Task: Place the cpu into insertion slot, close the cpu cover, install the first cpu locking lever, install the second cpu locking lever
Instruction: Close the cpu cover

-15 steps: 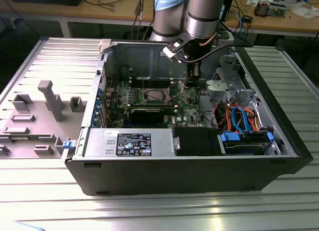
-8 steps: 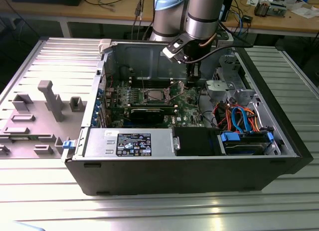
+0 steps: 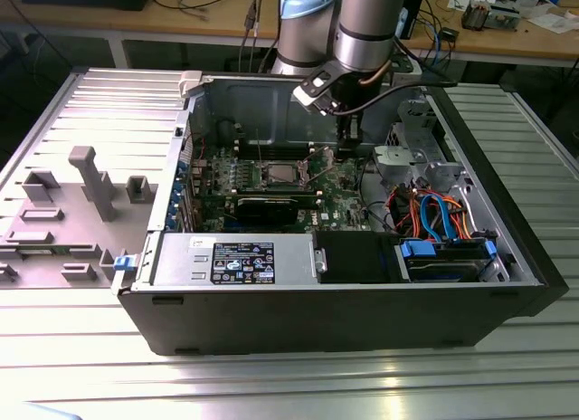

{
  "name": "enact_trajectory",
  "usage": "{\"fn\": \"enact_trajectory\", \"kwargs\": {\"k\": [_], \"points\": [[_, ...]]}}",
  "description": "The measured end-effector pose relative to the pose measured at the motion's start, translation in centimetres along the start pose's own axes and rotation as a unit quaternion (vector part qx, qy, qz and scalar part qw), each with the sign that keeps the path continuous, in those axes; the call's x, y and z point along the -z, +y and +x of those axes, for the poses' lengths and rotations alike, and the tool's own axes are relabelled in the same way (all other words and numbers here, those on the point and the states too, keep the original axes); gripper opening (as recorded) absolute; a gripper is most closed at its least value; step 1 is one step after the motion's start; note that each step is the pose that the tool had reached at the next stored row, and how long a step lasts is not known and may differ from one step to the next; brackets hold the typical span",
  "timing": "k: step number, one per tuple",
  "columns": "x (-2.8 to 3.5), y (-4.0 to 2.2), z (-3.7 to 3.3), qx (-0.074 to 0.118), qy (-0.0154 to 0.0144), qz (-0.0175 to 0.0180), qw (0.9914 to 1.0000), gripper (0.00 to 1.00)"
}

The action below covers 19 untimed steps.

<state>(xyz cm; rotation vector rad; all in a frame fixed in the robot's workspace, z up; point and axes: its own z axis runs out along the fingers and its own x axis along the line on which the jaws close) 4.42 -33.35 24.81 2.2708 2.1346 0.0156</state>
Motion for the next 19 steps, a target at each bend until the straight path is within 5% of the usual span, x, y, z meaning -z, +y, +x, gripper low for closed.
{"fn": "enact_trajectory", "kwargs": {"k": [19], "points": [[-0.01,-0.34,-0.02,0.0,0.0,0.0,1.0,0.11]]}}
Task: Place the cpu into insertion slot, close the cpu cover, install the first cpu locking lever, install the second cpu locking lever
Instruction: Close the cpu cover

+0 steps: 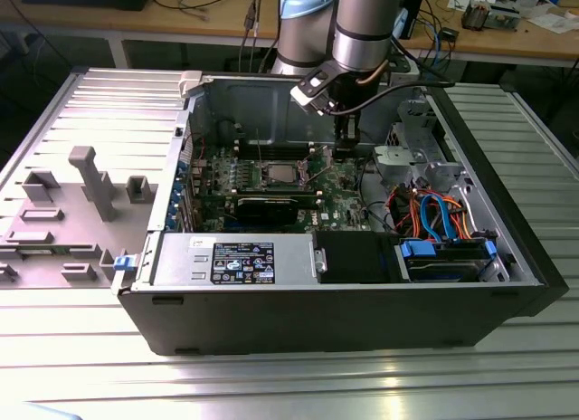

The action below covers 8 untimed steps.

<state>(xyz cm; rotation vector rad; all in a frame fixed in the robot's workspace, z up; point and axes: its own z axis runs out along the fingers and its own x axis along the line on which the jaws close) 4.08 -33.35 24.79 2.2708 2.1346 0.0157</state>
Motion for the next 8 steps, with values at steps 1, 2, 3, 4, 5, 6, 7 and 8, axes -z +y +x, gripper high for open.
{"fn": "enact_trajectory", "kwargs": {"k": [1,2,3,4,5,6,7,8], "points": [[0.0,-0.03,0.0,0.0,0.0,0.0,1.0,0.11],[0.01,-0.09,0.0,0.0,0.0,0.0,1.0,0.11],[0.01,-0.13,-0.01,0.0,0.0,0.0,1.0,0.11],[0.01,-0.19,-0.01,0.0,0.0,0.0,1.0,0.11],[0.01,-0.23,-0.01,0.0,0.0,0.0,1.0,0.11],[0.01,-0.28,-0.02,0.0,0.0,0.0,1.0,0.11],[0.01,-0.36,-0.02,0.0,-0.0001,0.0,1.0,0.11],[0.01,-0.44,-0.03,0.0,0.0,0.0,1.0,0.11]]}}
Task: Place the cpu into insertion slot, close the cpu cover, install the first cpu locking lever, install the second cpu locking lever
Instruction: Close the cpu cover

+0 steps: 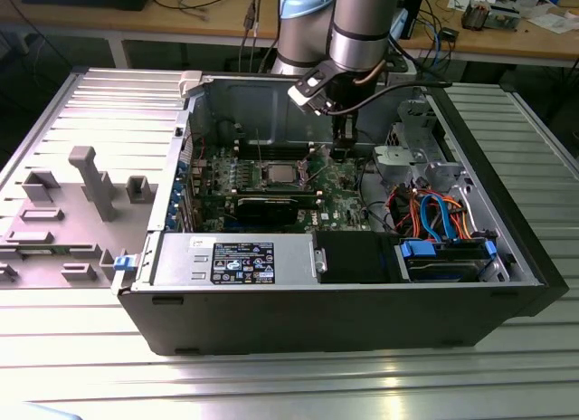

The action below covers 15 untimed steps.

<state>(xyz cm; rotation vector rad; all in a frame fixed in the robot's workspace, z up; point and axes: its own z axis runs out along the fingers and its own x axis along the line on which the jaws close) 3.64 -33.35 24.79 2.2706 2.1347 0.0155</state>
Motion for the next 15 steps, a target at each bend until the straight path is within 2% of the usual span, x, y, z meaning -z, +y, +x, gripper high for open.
{"fn": "enact_trajectory", "kwargs": {"k": [4,7,15], "points": [[0.04,-0.57,-0.04,0.0,0.0,0.0,1.0,0.11],[0.05,-0.79,-0.05,0.0,0.0,0.0,1.0,0.11],[0.05,-0.87,-0.06,0.0,0.0,0.0,1.0,0.11]]}}
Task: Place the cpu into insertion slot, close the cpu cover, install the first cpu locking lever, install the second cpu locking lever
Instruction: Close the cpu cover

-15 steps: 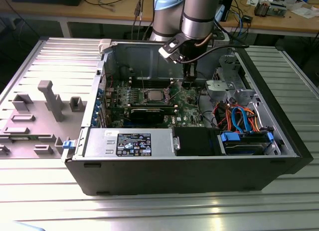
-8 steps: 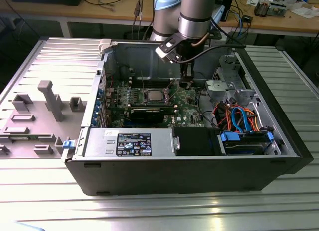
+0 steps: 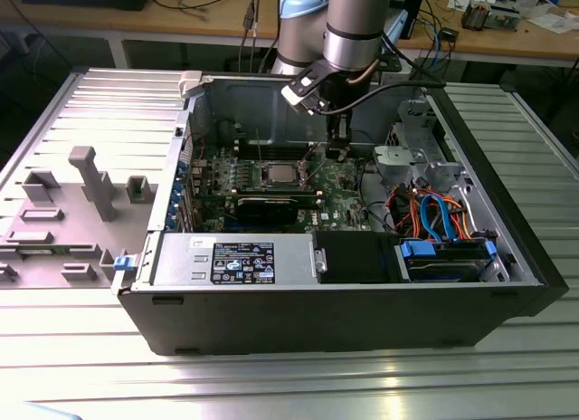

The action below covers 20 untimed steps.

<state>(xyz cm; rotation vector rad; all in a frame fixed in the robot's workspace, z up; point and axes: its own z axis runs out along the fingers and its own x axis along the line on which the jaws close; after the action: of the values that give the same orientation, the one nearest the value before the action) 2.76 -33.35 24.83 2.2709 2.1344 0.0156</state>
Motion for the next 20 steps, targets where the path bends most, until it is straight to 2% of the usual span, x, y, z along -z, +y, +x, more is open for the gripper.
{"fn": "enact_trajectory", "kwargs": {"k": [20], "points": [[0.02,-0.97,-0.06,0.0,0.0,0.0,1.0,0.11]]}}
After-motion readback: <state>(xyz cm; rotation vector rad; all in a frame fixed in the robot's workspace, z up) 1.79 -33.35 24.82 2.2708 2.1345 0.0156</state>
